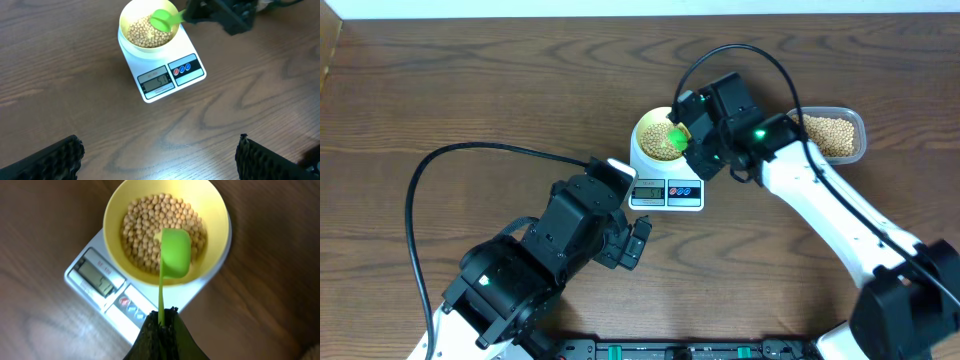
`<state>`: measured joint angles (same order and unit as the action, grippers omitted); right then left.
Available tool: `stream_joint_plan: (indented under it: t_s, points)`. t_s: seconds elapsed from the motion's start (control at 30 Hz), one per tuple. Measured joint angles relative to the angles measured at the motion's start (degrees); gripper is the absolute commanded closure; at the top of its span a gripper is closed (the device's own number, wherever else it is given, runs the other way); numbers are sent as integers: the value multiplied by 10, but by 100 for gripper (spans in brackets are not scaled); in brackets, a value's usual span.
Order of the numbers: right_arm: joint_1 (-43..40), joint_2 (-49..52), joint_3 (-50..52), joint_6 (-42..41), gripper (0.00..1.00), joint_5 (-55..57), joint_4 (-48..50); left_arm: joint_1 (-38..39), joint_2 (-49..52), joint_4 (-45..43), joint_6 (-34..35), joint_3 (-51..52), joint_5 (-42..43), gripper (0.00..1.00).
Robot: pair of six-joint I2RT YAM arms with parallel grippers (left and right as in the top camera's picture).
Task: Scoop item into bowl and weigh 50g on scale
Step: 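Lift the scoop with the right gripper and move it over the yellow bowl, then tip the scoop with the right gripper to add soybeans into the bowl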
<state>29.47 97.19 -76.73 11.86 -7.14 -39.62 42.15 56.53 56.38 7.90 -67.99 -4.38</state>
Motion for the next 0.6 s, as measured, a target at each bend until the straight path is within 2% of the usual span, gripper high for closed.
stream_joint_plan:
  t_s: [0.2,0.6]
  points:
    - [5,17,0,4,99,5,51,0,0,0,0,0,0,1]
    - [5,35,0,5,99,25,63,0,0,0,0,0,0,1]
